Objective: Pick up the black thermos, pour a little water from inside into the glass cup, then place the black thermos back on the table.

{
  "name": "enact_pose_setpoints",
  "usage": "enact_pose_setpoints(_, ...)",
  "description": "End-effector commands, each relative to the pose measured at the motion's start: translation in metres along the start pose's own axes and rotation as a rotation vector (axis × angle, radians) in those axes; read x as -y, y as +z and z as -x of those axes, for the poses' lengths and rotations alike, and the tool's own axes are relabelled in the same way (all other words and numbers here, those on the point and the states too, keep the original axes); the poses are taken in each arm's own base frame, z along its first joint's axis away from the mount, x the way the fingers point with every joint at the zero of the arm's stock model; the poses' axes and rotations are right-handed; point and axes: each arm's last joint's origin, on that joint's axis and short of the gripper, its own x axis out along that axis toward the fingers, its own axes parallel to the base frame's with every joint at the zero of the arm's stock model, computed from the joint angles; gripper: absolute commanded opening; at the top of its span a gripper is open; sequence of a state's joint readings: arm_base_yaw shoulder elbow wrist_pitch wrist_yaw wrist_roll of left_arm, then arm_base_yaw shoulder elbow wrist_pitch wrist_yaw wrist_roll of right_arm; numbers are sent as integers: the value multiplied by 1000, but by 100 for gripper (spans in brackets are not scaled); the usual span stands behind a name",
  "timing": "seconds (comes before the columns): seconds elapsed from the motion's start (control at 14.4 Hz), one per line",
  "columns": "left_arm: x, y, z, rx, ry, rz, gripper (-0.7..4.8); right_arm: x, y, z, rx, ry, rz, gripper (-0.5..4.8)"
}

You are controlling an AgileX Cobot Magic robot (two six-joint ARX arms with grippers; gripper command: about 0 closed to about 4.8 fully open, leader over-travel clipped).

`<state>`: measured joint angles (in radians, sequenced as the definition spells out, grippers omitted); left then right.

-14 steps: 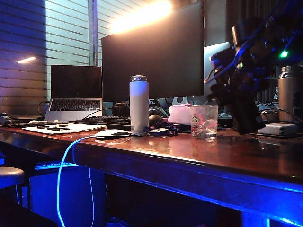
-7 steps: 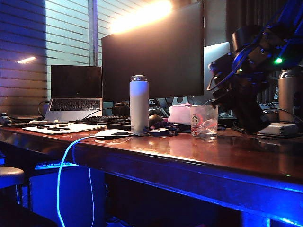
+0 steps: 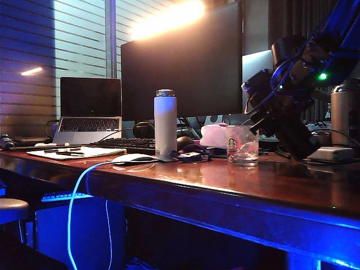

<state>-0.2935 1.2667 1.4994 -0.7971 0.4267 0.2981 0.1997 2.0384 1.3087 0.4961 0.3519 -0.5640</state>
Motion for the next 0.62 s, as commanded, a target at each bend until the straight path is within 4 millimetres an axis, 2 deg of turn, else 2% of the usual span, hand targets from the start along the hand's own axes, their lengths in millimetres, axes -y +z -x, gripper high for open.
enact_pose_setpoints(0.07,1,2,2,13,-4,-5,-3,6,11,-3,44,-46,101,18)
enact_pose_setpoints(0.62,1,2,2,13,-4,-5,-3,2,8,-7,28,-38,259,18)
